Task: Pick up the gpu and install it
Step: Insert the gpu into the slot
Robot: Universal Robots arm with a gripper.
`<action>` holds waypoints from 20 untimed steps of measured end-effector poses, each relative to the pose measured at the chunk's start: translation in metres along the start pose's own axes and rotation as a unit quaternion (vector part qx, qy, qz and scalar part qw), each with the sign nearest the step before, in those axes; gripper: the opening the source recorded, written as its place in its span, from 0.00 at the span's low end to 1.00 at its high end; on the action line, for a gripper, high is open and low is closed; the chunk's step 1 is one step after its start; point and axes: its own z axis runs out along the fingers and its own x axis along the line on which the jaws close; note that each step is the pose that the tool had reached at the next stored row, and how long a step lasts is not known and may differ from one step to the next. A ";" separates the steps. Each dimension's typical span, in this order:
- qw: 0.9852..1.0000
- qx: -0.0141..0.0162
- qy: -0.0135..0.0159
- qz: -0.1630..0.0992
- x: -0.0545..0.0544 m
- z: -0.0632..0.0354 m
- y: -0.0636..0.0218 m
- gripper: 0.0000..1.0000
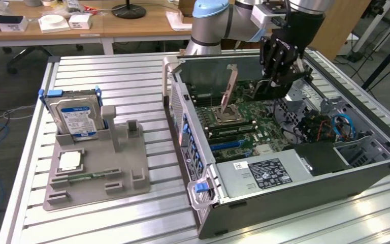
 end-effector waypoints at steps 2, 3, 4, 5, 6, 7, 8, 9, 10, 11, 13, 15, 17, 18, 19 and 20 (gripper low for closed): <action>1.000 0.000 0.000 0.000 0.000 0.0010 0.0000 0.27; 1.000 0.000 0.000 0.000 0.000 0.0013 0.0000 0.27; 1.000 0.000 0.000 0.000 0.000 0.0017 0.0000 0.27; 1.000 0.000 0.000 0.000 0.000 0.0021 0.0000 0.27; 1.000 0.000 0.000 0.000 0.000 0.0024 -0.0001 0.27; 1.000 0.000 0.000 0.000 0.000 0.0028 -0.0001 0.27; 1.000 0.000 0.000 0.000 0.000 0.0031 -0.0001 0.27; 1.000 0.000 0.000 0.000 0.000 0.0035 -0.0001 0.27; 1.000 0.000 0.000 0.000 0.000 0.0038 -0.0001 0.27; 1.000 0.000 0.000 0.000 0.000 0.0042 -0.0001 0.27; 1.000 0.000 0.000 0.000 0.000 0.0048 -0.0001 0.27; 1.000 0.000 0.000 0.000 0.000 0.0055 -0.0001 0.27; 1.000 0.000 0.000 0.000 0.000 0.0062 -0.0001 0.27; 1.000 0.000 0.000 0.000 0.000 0.0065 -0.0002 0.27; 1.000 0.000 0.000 0.000 0.000 0.0069 -0.0002 0.27; 1.000 0.000 0.000 0.000 0.000 0.0073 -0.0002 0.27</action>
